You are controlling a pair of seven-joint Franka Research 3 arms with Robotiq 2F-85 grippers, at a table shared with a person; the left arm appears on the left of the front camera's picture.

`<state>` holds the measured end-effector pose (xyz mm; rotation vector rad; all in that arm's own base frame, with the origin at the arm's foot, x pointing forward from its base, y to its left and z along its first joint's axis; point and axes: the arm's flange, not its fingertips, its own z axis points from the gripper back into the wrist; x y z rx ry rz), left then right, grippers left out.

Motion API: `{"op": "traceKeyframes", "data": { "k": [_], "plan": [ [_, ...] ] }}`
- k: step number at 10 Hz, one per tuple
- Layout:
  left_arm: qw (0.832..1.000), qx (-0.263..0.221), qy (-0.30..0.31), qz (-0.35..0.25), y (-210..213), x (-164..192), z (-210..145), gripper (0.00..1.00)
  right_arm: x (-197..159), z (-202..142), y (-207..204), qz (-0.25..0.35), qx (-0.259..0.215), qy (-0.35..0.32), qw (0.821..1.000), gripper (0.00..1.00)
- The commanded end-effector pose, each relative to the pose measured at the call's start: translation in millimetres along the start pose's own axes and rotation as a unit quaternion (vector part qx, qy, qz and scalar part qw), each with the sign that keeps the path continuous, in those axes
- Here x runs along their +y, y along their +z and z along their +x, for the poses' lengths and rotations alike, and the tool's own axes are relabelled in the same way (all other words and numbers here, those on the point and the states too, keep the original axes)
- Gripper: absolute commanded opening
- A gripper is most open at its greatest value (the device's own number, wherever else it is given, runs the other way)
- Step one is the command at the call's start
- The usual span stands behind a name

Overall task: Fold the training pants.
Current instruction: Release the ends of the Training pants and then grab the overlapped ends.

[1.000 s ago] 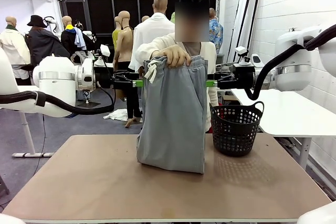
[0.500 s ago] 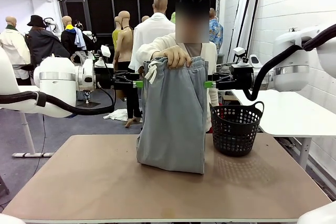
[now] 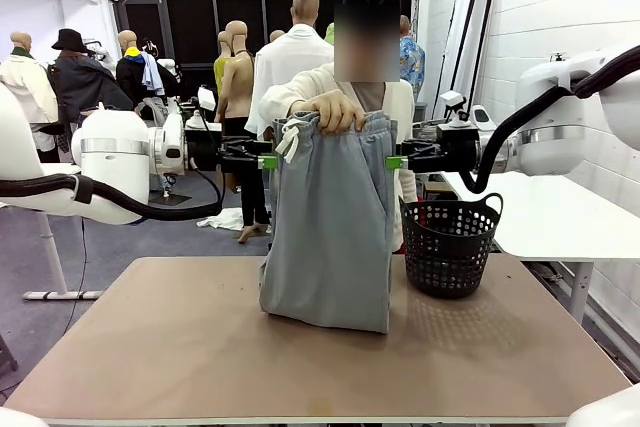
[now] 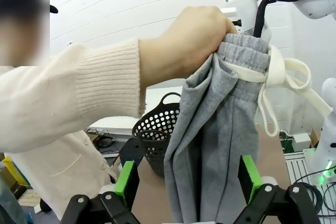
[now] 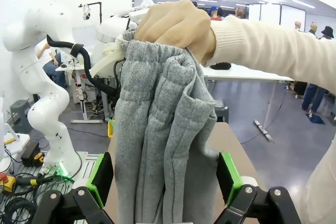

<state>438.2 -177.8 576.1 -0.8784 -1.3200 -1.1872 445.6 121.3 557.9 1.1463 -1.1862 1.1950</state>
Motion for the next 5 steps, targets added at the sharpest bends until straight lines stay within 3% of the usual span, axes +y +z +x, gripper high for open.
{"op": "traceKeyframes", "data": {
  "k": [1, 5],
  "plan": [
    [1.000, -0.001, 0.004, -0.026, -10.4, 1.3, 4.0, 1.00, -3.3, 2.9, -5.8, 0.000, -0.008, -0.012, 1.000, 1.00],
    [0.997, -0.001, 0.019, -0.069, -22.1, -5.4, -0.3, 1.00, -6.3, 2.4, -8.7, 0.002, -0.008, -0.012, 1.000, 1.00]
  ]
}}
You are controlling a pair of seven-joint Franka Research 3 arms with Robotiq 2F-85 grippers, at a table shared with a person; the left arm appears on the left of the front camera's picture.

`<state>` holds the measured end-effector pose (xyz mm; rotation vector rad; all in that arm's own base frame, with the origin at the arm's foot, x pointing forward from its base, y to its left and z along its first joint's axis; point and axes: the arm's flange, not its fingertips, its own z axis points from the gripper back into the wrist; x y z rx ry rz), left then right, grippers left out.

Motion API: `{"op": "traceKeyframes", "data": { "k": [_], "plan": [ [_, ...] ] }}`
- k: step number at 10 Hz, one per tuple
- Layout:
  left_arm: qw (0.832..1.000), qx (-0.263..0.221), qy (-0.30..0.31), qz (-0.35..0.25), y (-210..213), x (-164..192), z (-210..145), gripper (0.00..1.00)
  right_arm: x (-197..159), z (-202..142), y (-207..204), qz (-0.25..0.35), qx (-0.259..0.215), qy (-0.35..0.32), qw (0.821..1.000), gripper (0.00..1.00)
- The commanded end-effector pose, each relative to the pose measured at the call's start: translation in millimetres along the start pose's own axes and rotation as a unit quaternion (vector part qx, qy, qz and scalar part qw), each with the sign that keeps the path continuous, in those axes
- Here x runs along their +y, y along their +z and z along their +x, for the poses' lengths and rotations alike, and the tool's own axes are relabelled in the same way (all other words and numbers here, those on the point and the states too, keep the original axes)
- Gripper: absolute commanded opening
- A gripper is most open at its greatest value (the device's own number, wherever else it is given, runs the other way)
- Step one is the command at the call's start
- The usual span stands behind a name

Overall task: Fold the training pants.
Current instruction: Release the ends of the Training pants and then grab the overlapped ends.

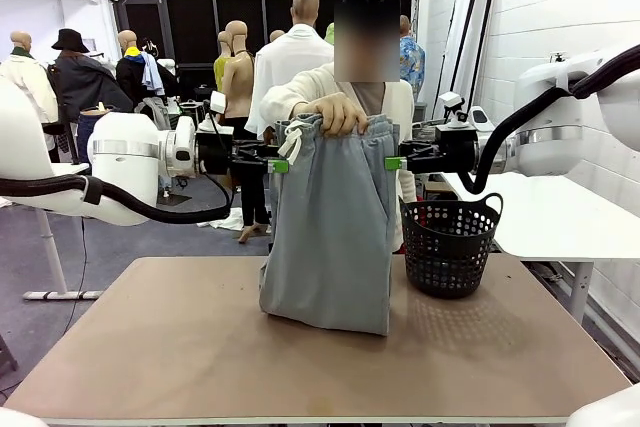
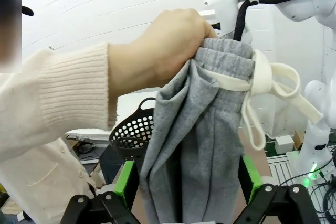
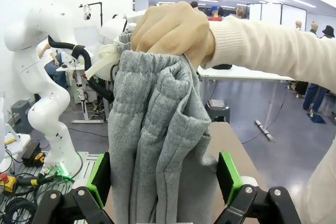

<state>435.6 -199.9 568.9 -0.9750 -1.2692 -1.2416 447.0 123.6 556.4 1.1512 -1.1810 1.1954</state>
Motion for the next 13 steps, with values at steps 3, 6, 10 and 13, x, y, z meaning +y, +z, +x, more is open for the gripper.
{"op": "traceKeyframes", "data": {
  "k": [3, 6, 10, 13],
  "plan": [
    [0.999, 0.014, 0.014, -0.043, 1.4, -1.0, 2.0, 1.00, -5.6, 3.8, -8.5, 0.002, -0.005, -0.011, 1.000, 1.00],
    [0.999, 0.010, 0.020, -0.049, -4.4, -2.0, 1.5, 1.00, -6.6, 3.2, -12.3, 0.006, -0.005, -0.013, 1.000, 1.00],
    [0.999, 0.009, 0.025, -0.041, -17.9, 2.8, 0.8, 1.00, -1.8, 5.0, -17.0, 0.020, -0.001, -0.016, 1.000, 1.00],
    [0.998, 0.012, 0.028, -0.047, -32.9, 11.2, 4.8, 1.00, 1.8, 1.6, -24.6, 0.036, 0.001, -0.030, 0.999, 1.00]
  ]
}}
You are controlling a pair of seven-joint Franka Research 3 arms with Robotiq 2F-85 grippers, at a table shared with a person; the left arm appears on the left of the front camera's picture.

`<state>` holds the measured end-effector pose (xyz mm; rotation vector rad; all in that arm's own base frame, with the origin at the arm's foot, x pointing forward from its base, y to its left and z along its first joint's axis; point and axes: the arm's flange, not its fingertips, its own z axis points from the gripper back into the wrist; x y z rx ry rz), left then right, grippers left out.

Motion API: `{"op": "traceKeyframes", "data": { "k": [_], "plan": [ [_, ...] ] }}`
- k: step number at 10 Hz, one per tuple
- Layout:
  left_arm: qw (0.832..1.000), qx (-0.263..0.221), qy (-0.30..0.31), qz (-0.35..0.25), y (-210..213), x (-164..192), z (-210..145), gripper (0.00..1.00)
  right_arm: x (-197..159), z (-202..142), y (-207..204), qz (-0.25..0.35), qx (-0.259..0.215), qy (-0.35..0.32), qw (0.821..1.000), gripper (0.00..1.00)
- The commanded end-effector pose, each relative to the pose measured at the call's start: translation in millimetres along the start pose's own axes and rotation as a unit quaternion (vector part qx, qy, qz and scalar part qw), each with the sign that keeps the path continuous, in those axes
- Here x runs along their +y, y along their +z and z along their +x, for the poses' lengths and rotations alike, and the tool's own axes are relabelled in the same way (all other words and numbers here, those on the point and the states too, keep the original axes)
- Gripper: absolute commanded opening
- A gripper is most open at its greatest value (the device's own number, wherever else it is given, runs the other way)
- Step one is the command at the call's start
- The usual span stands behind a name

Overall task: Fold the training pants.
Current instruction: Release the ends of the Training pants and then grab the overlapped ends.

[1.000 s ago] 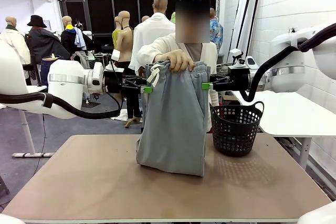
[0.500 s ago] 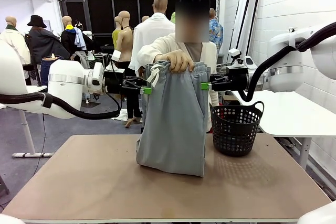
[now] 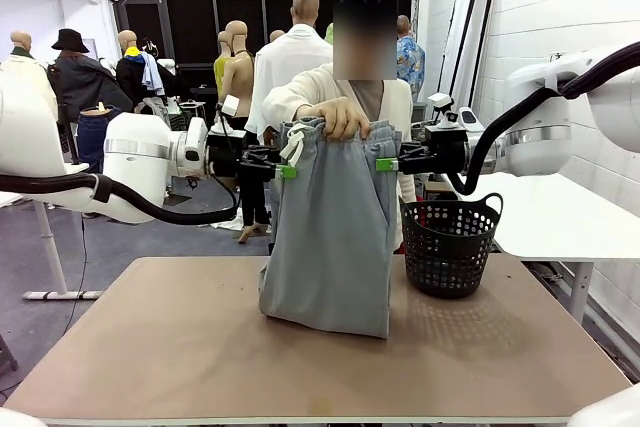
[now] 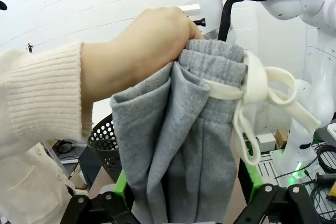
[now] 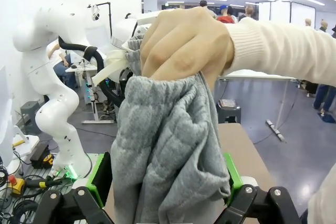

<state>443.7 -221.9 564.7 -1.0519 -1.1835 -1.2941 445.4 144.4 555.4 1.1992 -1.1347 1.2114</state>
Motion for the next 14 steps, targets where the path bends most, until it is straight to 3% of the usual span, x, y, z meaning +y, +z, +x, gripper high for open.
{"op": "traceKeyframes", "data": {
  "k": [1, 14],
  "plan": [
    [1.000, 0.005, 0.010, 0.002, -12.6, 10.5, 9.9, 1.00, -2.0, 0.2, -7.4, 0.013, 0.000, -0.019, 1.000, 1.00],
    [0.999, -0.020, 0.034, -0.020, -53.3, 20.0, 11.5, 1.00, -15.6, -6.5, -46.7, 0.035, -0.009, -0.021, 0.999, 1.00]
  ]
}}
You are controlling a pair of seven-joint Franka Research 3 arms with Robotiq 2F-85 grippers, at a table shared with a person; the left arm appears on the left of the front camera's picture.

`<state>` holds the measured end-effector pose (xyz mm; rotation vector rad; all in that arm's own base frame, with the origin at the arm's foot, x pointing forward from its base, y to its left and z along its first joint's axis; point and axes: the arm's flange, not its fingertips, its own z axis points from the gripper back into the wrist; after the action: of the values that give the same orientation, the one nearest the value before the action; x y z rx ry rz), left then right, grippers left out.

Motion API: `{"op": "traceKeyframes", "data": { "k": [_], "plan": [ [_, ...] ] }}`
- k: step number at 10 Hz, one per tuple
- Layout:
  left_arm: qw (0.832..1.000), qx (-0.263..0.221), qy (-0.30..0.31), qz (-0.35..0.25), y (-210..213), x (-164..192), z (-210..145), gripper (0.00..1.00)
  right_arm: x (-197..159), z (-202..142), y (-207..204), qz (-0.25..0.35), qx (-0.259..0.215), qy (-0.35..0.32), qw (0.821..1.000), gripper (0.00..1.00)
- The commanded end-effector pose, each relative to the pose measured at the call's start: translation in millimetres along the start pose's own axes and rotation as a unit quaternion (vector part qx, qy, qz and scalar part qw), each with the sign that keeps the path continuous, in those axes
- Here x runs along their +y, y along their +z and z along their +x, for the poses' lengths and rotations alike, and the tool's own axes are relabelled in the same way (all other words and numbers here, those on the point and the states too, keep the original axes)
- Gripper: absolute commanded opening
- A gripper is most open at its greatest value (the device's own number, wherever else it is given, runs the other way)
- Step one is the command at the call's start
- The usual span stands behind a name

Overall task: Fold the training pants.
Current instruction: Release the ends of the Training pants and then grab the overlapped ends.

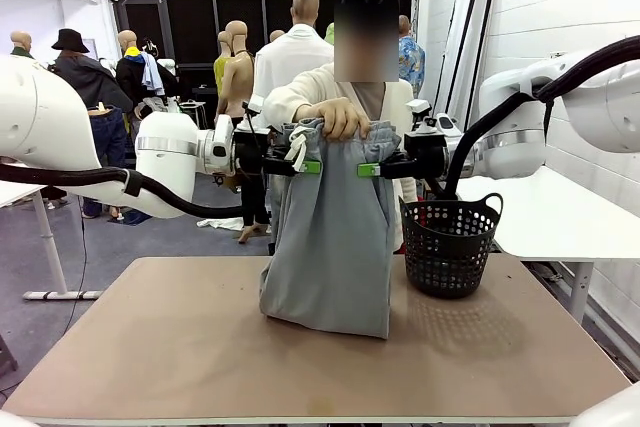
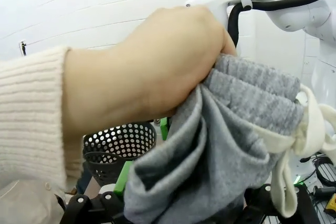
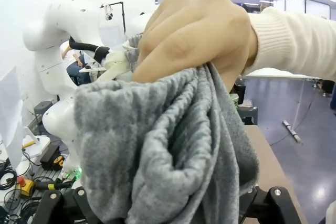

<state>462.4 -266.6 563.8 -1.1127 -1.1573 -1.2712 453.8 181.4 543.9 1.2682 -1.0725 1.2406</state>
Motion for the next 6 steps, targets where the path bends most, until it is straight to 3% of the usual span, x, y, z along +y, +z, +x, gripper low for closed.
{"op": "traceKeyframes", "data": {
  "k": [1, 6],
  "plan": [
    [0.999, 0.013, 0.019, -0.031, -5.5, -2.1, 7.2, 1.00, -8.1, 2.1, -9.1, -0.003, -0.010, -0.006, 1.000, 1.00],
    [0.998, 0.035, 0.022, -0.037, 8.1, -13.5, 2.6, 1.00, -9.0, 2.0, -7.8, -0.003, -0.011, -0.006, 1.000, 1.00]
  ]
}}
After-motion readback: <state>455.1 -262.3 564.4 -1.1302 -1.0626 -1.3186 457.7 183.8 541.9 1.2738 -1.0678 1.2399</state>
